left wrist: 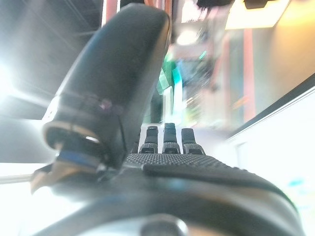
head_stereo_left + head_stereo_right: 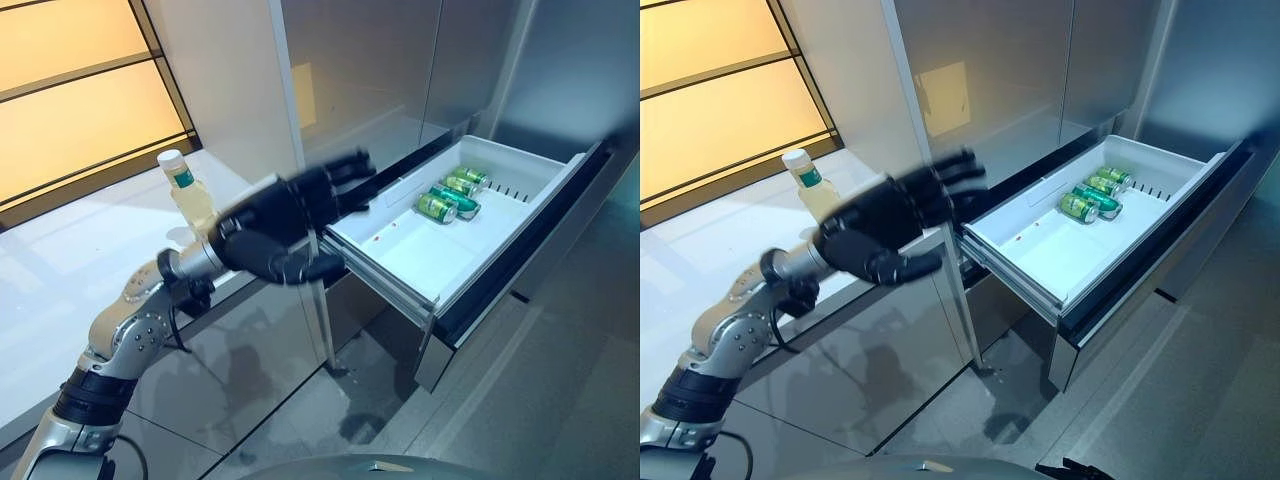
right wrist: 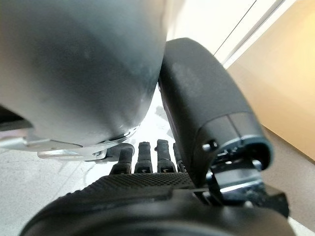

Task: Put drinks into fridge and close the fridge

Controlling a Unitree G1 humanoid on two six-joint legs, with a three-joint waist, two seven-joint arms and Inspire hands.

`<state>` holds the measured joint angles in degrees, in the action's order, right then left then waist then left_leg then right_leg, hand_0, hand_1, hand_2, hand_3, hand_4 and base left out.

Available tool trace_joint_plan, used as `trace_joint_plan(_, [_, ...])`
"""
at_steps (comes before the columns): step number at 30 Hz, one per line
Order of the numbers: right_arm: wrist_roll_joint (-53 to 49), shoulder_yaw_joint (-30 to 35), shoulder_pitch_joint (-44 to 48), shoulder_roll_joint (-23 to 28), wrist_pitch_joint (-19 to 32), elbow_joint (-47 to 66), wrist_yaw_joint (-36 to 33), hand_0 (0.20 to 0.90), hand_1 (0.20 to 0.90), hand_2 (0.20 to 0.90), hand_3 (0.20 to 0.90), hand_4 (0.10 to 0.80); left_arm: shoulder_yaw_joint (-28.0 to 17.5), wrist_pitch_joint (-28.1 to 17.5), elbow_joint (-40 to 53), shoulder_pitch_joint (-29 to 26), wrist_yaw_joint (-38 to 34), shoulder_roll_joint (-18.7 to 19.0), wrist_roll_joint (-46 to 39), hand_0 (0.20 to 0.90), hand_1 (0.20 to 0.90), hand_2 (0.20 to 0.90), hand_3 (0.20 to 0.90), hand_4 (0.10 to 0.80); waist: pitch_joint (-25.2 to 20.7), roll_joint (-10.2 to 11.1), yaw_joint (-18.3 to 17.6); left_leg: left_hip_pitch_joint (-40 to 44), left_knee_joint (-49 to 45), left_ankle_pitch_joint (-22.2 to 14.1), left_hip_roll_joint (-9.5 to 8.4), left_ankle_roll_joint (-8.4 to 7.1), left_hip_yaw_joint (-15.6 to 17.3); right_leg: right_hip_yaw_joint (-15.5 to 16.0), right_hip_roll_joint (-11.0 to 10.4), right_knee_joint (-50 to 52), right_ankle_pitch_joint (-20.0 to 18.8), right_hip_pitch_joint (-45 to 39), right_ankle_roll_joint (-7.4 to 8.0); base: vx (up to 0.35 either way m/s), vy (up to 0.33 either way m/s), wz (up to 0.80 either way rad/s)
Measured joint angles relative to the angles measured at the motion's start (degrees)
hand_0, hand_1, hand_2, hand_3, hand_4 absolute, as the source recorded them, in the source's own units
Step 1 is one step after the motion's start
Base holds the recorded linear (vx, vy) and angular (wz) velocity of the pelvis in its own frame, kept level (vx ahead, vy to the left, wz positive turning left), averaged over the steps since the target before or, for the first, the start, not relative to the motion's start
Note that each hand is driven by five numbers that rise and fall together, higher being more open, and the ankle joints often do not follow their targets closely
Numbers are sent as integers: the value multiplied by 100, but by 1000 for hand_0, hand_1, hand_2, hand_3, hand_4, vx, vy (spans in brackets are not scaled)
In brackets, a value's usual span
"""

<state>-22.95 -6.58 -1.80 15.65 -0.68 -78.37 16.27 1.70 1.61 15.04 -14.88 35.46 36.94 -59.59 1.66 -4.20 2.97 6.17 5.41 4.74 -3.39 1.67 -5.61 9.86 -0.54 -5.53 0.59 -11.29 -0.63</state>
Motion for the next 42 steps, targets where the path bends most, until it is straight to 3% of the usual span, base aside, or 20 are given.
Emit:
trace_joint_plan(3, [8,-119,7,-34,6,-46,-29,900,900,900,900,800,-293,-794,-2,-90,-749,-34,318,900,900,900,900,800,-70,53,50,-13,0,21,-9,-15,-60,55,-3,-1,13,-5,-3,1,22,10])
trace_joint_plan(8, [8,-229,52,-62,11,-218,-26,900,900,900,900,800,-568,-1454,-61,-90,-2032,-37,1518,900,900,900,900,800,-144,92,180,-68,0,51,-50,21,-189,188,-32,-1,30,-5,8,4,19,15])
trace_joint_plan(13, [10,-351,76,-95,-6,-273,0,900,900,900,900,800,-656,-1552,-205,-94,-3110,33,2382,900,900,900,900,800,-185,118,328,-88,0,63,-83,41,-205,267,-70,15,46,-14,33,12,24,9])
trace_joint_plan(23, [0,-394,110,-113,-203,-178,15,900,900,900,900,800,-650,-1292,-968,-96,-4392,108,2826,900,900,900,900,800,-151,180,268,-93,0,82,-99,42,-219,291,-85,27,62,-13,56,22,21,2])
trace_joint_plan(30, [4,-363,121,-197,-222,-122,8,900,900,900,900,800,-651,-1291,-1306,-96,-4713,108,2816,900,900,900,900,800,-35,330,199,-66,0,51,-100,82,-111,166,-94,28,61,-4,57,58,51,-7])
trace_joint_plan(42, [172,-317,158,-246,-300,179,3,900,900,900,900,800,-650,-1112,-2003,-95,-4628,107,2853,900,900,900,900,800,210,433,-28,54,-1,10,-82,116,146,-116,-96,29,59,-1,61,43,45,-13])
